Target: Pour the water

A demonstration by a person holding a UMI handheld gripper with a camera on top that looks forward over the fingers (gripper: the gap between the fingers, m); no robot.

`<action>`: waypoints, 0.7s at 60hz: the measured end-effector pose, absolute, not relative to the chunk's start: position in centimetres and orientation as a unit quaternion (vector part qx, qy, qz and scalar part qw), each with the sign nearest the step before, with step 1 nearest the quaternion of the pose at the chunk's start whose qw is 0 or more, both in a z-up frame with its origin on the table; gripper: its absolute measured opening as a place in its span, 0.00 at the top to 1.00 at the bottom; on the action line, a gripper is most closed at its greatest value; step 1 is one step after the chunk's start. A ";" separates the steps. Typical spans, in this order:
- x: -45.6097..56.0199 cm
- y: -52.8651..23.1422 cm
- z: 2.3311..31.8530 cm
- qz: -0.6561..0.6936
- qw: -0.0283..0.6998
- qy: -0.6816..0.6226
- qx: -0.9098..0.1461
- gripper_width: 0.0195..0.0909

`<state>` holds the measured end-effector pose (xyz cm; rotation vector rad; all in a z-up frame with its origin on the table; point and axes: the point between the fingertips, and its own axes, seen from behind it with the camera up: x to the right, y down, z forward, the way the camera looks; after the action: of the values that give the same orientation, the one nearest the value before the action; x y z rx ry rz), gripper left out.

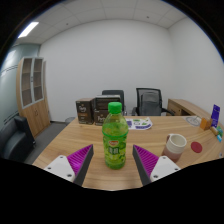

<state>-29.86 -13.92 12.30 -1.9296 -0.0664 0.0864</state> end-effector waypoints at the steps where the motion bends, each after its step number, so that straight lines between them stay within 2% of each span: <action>1: -29.9 -13.6 12.3 0.035 0.569 -0.027 -0.821 0.14; 10: -28.4 -11.4 12.4 0.025 0.583 -0.011 -0.812 0.14; 13: -28.2 -10.9 12.7 0.022 0.592 -0.008 -0.806 0.17; 15: -28.1 -10.4 12.8 0.018 0.598 -0.007 -0.802 0.23; 20: -27.5 -10.1 12.8 0.005 0.604 0.007 -0.797 0.55; 30: -28.1 -10.6 13.8 0.008 0.622 0.020 -0.783 0.59; 36: -29.4 -10.6 14.3 0.013 0.628 0.020 -0.778 0.68; 42: -30.8 -8.9 14.1 0.029 0.623 0.039 -0.780 0.71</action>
<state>-30.82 -8.86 14.14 -1.7922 0.0906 0.0670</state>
